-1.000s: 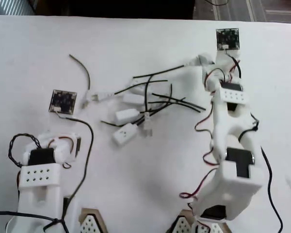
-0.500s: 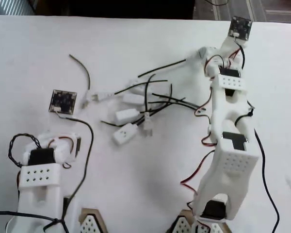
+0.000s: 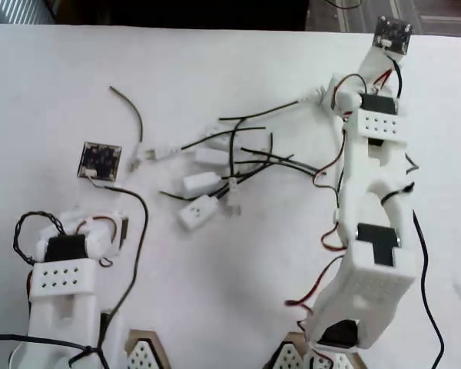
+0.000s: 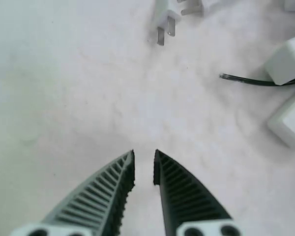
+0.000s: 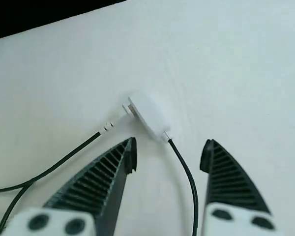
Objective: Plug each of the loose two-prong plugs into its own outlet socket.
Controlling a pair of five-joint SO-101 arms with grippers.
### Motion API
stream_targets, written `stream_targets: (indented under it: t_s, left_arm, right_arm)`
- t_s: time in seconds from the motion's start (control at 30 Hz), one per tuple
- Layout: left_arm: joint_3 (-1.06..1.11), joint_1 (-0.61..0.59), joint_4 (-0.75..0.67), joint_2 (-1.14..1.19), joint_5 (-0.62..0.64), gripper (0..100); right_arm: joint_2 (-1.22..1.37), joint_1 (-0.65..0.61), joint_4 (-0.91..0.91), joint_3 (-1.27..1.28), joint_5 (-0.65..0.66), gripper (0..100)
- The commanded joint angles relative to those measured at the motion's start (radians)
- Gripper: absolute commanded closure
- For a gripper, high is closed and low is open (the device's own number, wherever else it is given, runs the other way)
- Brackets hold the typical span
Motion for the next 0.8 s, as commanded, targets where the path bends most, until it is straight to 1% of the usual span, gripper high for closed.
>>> stream_targets:
  t_s: [0.0, 0.07, 0.2, 0.33, 0.43, 0.6, 0.77]
  left_arm:
    - [-0.003, -0.004, -0.017, -0.021, -0.008, 92]
    - [-0.003, -0.004, -0.017, -0.021, -0.008, 92]
    - [-0.003, -0.004, -0.017, -0.021, -0.008, 92]
    - [-0.003, -0.004, -0.017, -0.021, -0.008, 92]
    - [-0.003, -0.004, -0.017, -0.021, -0.008, 92]
    - [-0.003, -0.004, -0.017, -0.021, -0.008, 92]
    - [-0.003, -0.004, -0.015, -0.021, -0.009, 92]
  right_arm:
    - [-0.189, -0.022, 0.174, -0.041, 0.0, 78.6]
    - [-0.226, -0.044, 0.257, -0.04, 0.037, 78.6]
    - [-0.263, -0.13, 0.45, -0.04, 0.138, 78.6]
    - [-0.262, -0.225, 0.634, -0.04, 0.189, 78.6]
    - [-0.265, -0.288, 0.72, -0.002, 0.215, 78.6]
    - [-0.265, -0.4, 0.733, 0.161, 0.219, 78.6]
    - [-0.271, -0.49, 0.593, 0.322, 0.21, 78.6]
